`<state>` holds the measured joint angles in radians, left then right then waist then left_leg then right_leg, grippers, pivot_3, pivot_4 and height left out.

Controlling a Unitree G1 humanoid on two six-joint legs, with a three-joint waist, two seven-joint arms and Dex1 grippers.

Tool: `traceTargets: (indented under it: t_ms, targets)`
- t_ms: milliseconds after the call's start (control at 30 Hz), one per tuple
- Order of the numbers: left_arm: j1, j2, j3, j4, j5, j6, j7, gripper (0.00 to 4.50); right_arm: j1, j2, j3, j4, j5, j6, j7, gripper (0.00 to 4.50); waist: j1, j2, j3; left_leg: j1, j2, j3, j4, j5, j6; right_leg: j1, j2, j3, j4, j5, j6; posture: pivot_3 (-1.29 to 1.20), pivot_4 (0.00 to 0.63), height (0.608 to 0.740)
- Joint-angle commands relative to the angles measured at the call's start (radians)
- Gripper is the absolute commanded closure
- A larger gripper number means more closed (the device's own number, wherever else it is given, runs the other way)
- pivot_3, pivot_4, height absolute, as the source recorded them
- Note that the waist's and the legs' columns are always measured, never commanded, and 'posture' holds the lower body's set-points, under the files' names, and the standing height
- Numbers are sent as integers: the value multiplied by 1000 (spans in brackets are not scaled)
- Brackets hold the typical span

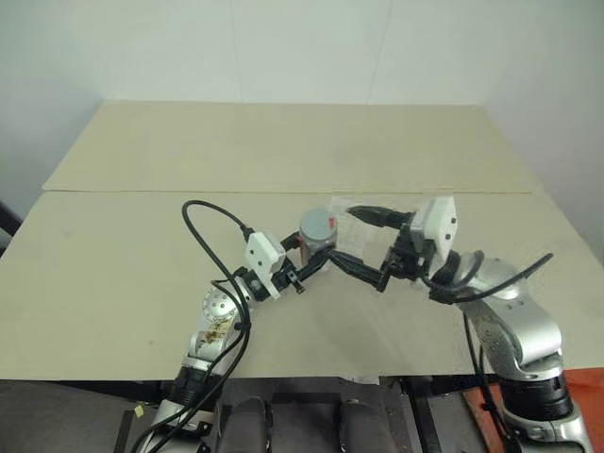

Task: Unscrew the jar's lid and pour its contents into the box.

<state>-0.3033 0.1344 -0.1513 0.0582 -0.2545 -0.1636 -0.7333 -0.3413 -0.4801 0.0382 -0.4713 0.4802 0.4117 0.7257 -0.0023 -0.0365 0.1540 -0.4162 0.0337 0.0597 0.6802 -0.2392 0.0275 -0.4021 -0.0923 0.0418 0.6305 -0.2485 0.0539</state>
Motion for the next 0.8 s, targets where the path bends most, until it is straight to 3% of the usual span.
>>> traceTargets:
  t_ms: [33, 333, 800]
  targets:
    - [-3, -8, -11, -20, 2, -26, 0, 2538, -34, 31, 28, -25, -20, 5, -48, 30, 1, 0, 0, 0, 0, 0, 0, 0, 0, 0, 0, 0, 0, 0, 0, 0, 150, 740]
    - [7, -14, -29, -28, 7, -34, 3, 2538, -101, 87, 68, 42, -83, -4, -98, 30, 3, 0, 0, 0, 0, 0, 0, 0, 0, 0, 0, 0, 0, 0, 0, 0, 150, 740]
    - [6, -17, -22, -20, -3, -37, -6, 2538, -56, 43, 20, 30, -80, -6, -85, 30, 2, 0, 0, 0, 0, 0, 0, 0, 0, 0, 0, 0, 0, 0, 0, 0, 150, 740]
